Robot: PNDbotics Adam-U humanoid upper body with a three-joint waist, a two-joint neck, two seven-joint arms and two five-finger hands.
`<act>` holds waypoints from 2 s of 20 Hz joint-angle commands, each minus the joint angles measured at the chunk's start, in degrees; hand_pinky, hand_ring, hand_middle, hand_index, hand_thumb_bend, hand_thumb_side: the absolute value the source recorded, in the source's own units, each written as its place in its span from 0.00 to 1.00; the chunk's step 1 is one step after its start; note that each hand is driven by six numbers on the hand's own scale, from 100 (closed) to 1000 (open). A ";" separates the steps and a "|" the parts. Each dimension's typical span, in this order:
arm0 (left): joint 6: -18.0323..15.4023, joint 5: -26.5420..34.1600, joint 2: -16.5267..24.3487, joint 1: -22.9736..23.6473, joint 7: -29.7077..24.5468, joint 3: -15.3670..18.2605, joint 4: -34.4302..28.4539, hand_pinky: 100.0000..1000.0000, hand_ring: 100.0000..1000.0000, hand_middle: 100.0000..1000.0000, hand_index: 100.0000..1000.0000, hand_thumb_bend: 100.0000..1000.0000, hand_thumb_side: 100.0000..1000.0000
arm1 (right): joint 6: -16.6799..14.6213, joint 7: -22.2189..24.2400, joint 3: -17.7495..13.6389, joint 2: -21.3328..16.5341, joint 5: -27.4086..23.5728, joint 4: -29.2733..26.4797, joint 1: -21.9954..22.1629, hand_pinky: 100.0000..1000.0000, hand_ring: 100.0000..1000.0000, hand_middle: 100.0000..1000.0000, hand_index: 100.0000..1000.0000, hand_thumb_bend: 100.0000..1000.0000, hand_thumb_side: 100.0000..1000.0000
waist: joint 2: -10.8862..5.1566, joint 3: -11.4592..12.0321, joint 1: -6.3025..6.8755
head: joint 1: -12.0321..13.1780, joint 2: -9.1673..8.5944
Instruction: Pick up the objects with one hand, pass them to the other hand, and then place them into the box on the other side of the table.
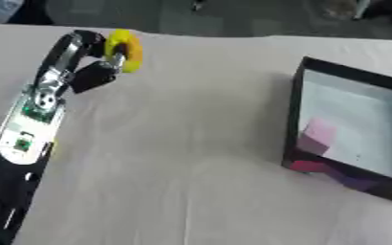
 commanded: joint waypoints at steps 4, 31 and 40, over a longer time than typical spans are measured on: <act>-1.73 -1.52 -2.43 0.23 0.71 -1.26 -2.33 0.76 0.60 0.45 0.43 0.00 0.38 | -0.30 2.28 2.37 -0.52 4.99 -0.69 -1.88 1.00 1.00 0.89 0.93 0.00 0.60 | -2.10 0.45 -0.89 | -0.94 0.10; -9.49 -6.40 -11.93 0.85 0.87 -7.65 -3.96 0.76 0.61 0.45 0.43 0.00 0.40 | 1.90 8.98 10.23 3.66 13.84 -0.69 -8.90 1.00 1.00 0.91 0.93 0.00 0.68 | -1.37 4.03 -1.86 | -7.12 -0.38; -10.95 -6.17 -13.88 0.85 1.18 -9.18 -4.67 0.76 0.61 0.45 0.43 0.00 0.39 | 4.61 9.65 11.34 4.46 17.84 -0.69 -11.02 1.00 1.00 0.92 0.94 0.00 0.64 | -0.50 6.32 -1.81 | -9.86 -0.79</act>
